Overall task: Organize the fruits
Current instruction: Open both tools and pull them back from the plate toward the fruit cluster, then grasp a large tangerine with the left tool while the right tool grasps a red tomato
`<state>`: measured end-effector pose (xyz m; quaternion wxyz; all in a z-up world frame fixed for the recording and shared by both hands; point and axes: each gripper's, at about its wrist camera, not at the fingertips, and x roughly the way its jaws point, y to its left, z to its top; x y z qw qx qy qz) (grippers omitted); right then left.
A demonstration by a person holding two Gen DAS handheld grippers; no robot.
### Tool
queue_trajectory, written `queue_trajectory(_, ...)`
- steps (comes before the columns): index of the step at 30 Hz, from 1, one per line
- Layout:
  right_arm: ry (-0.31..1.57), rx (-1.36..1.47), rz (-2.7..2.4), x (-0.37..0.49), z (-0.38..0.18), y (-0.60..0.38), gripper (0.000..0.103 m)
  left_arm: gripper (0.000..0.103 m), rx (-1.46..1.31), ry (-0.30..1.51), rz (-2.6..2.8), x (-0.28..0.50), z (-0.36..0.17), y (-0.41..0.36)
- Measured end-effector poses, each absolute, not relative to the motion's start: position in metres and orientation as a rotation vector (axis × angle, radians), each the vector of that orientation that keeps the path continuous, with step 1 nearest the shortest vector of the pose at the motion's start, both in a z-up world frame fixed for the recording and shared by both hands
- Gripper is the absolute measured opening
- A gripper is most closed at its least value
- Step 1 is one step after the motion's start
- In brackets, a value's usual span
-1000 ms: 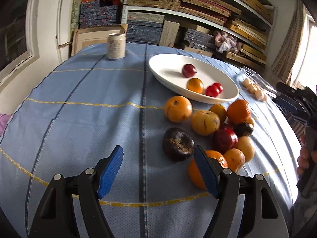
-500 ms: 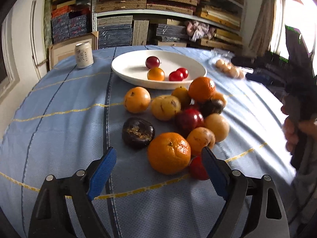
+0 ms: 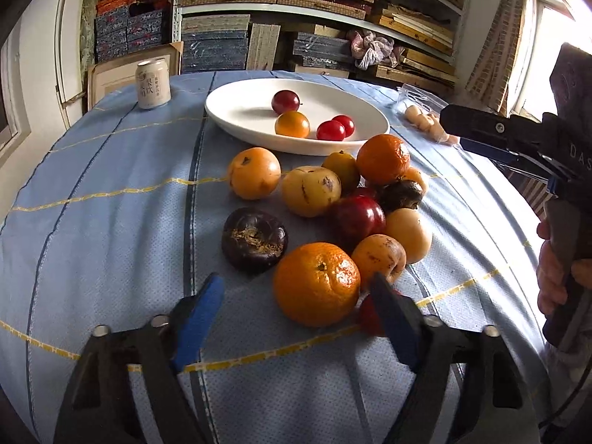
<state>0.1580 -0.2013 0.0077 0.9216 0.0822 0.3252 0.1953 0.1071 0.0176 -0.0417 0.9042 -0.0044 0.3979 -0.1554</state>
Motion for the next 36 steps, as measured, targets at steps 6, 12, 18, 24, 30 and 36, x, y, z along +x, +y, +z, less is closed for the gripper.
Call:
queue_trajectory(6,0.679,0.157,0.42,0.155,0.007,-0.198,0.089,0.064,-0.031,0.834,-0.35,0.11,-0.043,0.018)
queue_trajectory(12,0.681,0.066,0.514,0.142,0.011,-0.178,0.089,0.055,-0.063,0.857,-0.386,0.117,-0.047,0.018)
queue_trajectory(18,0.689,-0.109,0.668,0.119,0.006,-0.149,0.089,0.048,-0.067,0.87,-0.391,0.118,-0.049,0.019)
queue_trajectory(24,0.733,-0.189,0.731,0.108,-0.012,-0.136,0.089,0.048,-0.15,0.841,-0.323,0.118,-0.041,0.047)
queue_trajectory(30,0.748,-0.249,0.751,0.1,-0.02,-0.119,0.088,0.048,-0.198,0.792,-0.244,0.118,-0.03,0.068)
queue_trajectory(36,0.793,-0.327,0.771,0.091,-0.035,-0.095,0.057,0.048,-0.21,0.798,-0.21,0.119,-0.032,0.075)
